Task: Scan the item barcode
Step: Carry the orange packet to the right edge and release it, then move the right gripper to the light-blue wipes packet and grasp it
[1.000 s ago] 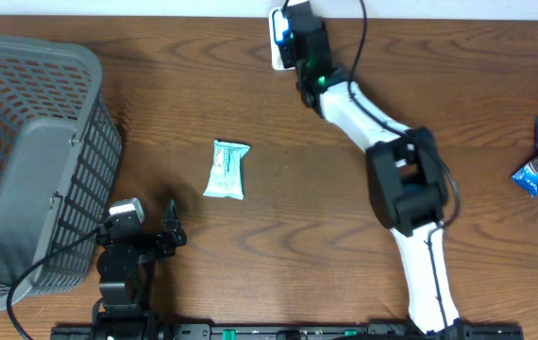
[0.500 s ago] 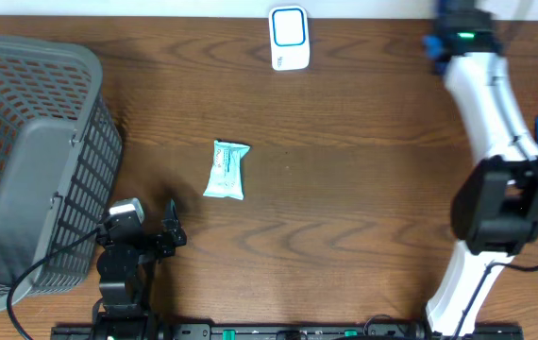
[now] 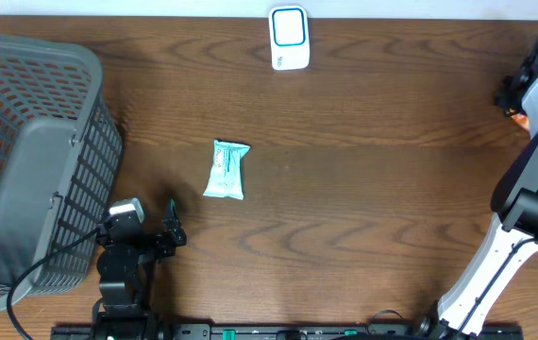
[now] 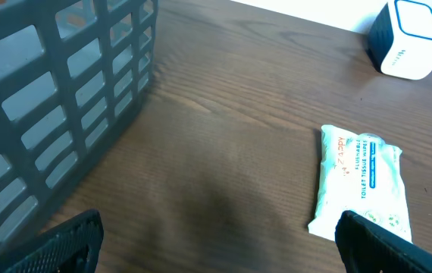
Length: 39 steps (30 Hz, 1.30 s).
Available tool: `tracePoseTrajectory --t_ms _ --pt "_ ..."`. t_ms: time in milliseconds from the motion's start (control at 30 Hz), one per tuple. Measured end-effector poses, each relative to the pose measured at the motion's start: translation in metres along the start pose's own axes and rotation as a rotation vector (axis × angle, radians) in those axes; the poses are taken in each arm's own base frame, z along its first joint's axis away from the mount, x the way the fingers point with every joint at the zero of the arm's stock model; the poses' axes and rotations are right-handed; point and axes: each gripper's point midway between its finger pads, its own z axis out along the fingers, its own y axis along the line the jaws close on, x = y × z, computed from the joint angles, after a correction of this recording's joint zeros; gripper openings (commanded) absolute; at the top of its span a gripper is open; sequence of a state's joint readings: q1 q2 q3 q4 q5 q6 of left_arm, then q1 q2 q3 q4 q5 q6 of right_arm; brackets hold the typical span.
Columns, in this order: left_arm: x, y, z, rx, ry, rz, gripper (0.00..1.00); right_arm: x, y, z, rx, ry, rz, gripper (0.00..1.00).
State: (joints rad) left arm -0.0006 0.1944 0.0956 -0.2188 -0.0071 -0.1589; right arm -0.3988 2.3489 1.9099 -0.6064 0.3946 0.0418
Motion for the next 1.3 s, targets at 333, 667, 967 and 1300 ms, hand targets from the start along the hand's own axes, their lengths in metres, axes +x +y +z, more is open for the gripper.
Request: tracePoseTrajectory --t_ms 333,667,967,1300 --pt "0.000 0.000 0.000 0.000 0.001 0.000 0.98 -0.039 0.069 -0.181 -0.563 -0.087 0.016 0.99" --pt "0.000 0.000 0.000 0.000 0.000 0.000 0.98 0.088 0.264 -0.425 -1.251 0.033 -0.443 0.99" --pt "0.000 0.000 0.000 0.000 0.000 0.000 0.98 0.259 0.346 -0.418 -1.151 0.441 -0.717 0.99" --pt "0.000 0.000 0.000 0.000 0.000 0.000 0.98 0.338 0.384 -0.394 -1.081 0.631 -0.770 0.99"
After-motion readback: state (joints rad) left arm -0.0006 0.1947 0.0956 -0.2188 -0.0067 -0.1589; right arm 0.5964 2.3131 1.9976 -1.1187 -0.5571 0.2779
